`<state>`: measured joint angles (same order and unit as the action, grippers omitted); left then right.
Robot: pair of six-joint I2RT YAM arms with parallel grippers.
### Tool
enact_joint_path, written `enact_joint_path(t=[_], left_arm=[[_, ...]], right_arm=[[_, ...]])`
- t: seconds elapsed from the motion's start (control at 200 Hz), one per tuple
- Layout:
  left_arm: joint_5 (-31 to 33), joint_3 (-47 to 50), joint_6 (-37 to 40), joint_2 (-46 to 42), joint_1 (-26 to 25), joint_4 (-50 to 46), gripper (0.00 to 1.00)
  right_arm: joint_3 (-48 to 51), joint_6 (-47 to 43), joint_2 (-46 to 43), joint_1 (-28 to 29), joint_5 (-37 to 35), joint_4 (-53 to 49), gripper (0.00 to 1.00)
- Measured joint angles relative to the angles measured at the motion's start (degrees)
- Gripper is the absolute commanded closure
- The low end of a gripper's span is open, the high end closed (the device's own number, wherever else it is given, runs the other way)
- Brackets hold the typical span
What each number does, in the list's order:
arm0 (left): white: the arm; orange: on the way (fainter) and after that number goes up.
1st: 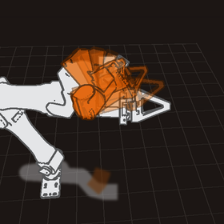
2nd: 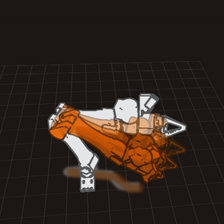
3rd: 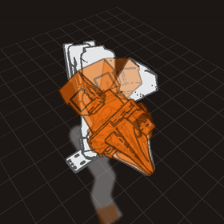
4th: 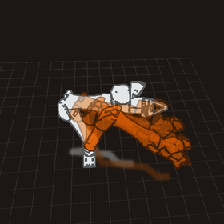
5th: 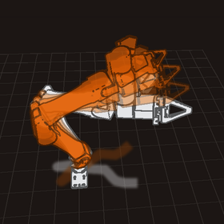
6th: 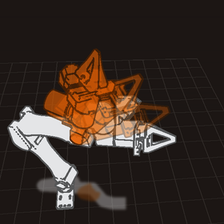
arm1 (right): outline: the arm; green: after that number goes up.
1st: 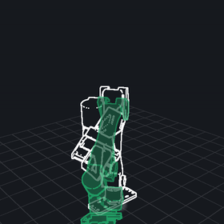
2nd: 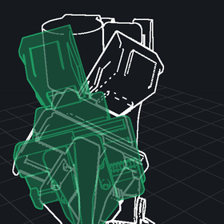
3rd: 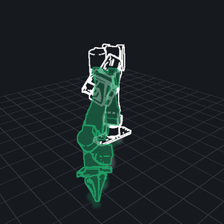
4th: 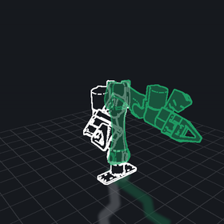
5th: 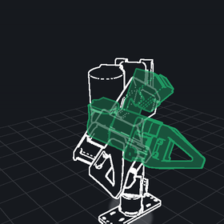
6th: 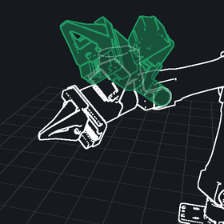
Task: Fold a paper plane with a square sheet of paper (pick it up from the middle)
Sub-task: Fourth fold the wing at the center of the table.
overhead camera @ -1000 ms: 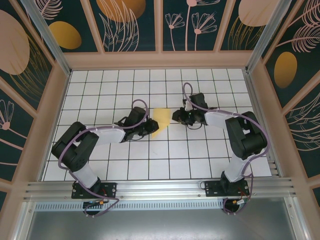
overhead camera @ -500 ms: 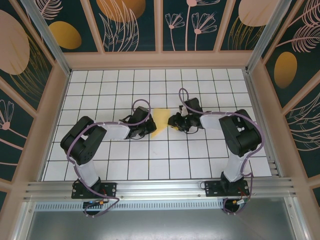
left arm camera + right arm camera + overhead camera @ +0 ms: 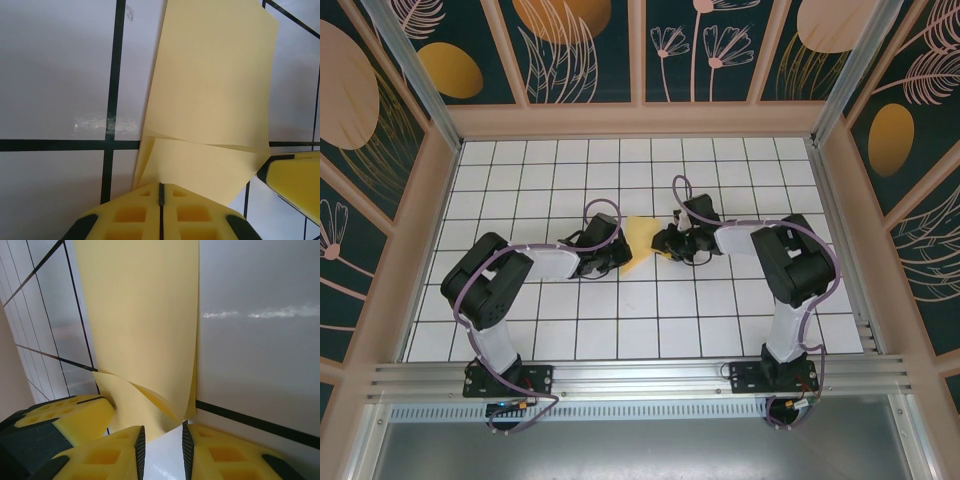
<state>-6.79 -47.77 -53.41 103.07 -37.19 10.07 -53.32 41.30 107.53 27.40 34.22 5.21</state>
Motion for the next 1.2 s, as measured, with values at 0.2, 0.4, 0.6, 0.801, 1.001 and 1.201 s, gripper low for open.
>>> enact_joint_path(t=[0.2,0.4,0.6,0.801,1.001,1.201], left_arm=[[0.0,0.2,-0.1,0.0,0.0,0.3,0.90],[0.0,0.2,-0.3,0.0,0.0,0.3,0.86],[-0.2,0.2,-0.5,-0.1,0.0,0.4,0.79],[0.0,0.4,0.3,-3.2,0.0,-0.1,0.67],[-0.1,1.9,4.4,-10.8,0.0,2.2,0.57],[-2.4,5.9,11.2,-15.7,0.0,8.2,0.45]], right_arm=[[-0.1,1.1,0.5,0.1,1.3,1.6,0.74],[-0.1,2.8,1.6,0.1,3.1,3.7,0.78],[-0.5,4.9,3.3,0.2,4.4,5.0,0.96],[-0.2,5.8,2.2,0.2,0.8,4.2,1.00],[1.4,7.6,-6.3,0.1,-3.8,2.3,1.00],[2.7,12.3,-12.5,0.1,-7.7,0.5,1.00]])
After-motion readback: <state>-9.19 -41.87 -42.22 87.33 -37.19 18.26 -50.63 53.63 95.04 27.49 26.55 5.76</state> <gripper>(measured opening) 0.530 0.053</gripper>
